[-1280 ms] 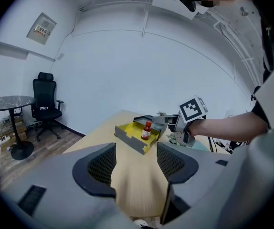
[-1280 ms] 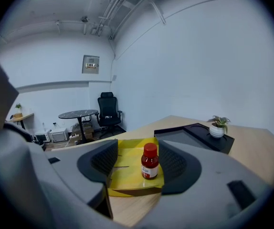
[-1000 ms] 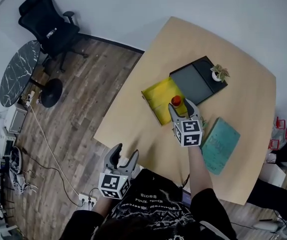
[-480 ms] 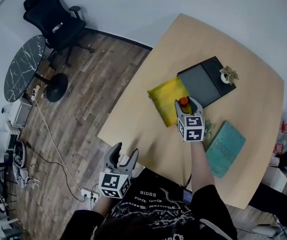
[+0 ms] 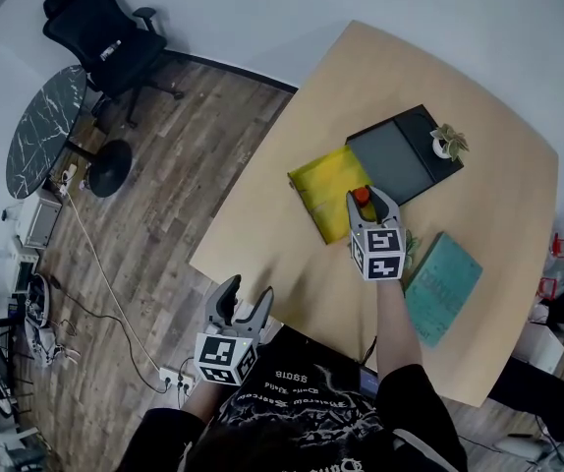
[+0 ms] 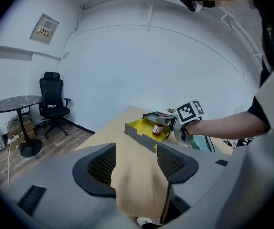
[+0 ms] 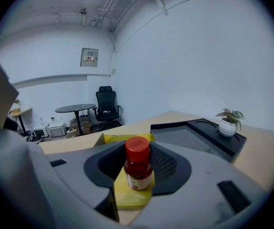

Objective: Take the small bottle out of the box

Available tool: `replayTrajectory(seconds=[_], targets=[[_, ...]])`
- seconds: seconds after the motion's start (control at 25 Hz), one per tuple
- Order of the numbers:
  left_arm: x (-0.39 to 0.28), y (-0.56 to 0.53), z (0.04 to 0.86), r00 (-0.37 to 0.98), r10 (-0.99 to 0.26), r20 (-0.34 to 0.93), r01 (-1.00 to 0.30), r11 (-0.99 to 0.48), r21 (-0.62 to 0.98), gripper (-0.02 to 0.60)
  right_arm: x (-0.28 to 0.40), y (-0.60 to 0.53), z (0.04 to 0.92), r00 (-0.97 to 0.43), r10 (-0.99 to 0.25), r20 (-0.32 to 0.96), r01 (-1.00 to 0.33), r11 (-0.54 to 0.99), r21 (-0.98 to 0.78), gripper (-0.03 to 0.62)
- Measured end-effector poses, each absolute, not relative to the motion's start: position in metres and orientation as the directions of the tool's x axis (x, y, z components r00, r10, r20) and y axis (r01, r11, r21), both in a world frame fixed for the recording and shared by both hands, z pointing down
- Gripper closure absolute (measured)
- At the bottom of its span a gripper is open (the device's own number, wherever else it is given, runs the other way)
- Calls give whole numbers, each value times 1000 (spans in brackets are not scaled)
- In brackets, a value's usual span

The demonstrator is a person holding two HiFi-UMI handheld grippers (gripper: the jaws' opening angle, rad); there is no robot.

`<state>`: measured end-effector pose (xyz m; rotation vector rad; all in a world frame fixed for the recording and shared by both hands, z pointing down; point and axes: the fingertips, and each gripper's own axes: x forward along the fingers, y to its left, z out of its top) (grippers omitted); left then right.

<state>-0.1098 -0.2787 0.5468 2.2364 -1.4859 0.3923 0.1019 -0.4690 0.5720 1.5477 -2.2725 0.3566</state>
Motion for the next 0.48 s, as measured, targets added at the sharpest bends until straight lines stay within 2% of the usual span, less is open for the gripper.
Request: replayTrajectory(seconds=[0.28,0.48], targets=[[-104,-275,543,392,-806,444,-920,-341,194,308,104,-460,546,-357,-844,400,-929,364,-62,439],[-99,-271,541,407,-809,425,-913,-356,196,308,102,-446,530,-363,-848,386,-922,388,-14,439]])
